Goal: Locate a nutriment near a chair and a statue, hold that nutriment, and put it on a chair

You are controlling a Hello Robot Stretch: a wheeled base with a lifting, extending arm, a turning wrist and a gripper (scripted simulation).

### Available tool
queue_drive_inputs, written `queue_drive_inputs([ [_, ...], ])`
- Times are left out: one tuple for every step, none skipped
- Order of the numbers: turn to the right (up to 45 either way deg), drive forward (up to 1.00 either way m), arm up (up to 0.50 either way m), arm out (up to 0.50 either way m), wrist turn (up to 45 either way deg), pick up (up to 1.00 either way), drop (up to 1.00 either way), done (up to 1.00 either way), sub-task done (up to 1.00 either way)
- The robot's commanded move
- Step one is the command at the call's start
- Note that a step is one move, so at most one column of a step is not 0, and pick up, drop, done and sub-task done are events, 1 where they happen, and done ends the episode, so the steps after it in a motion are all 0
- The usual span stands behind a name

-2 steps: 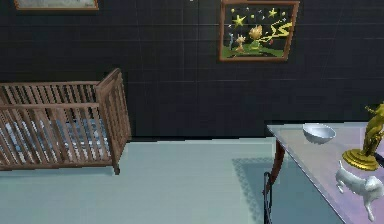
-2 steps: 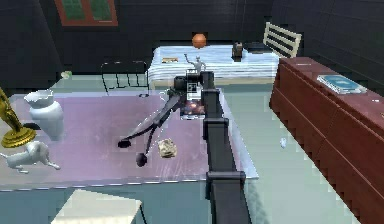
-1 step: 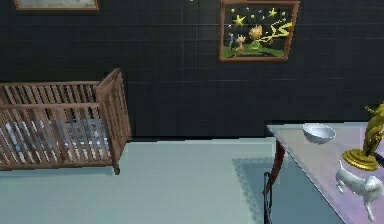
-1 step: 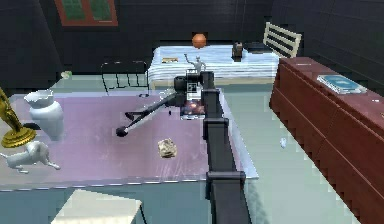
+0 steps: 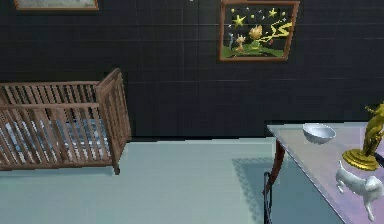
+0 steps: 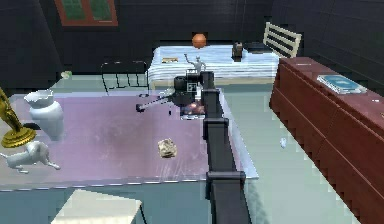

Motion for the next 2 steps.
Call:
queue_drive_inputs([
  [0.0, 0.0, 0.0, 0.0, 6.0, 0.0, 0.0, 0.0, 0.0],
  [0.0, 0.0, -0.3, 0.0, 0.0, 0.0, 0.0, 0.0, 0.0],
])
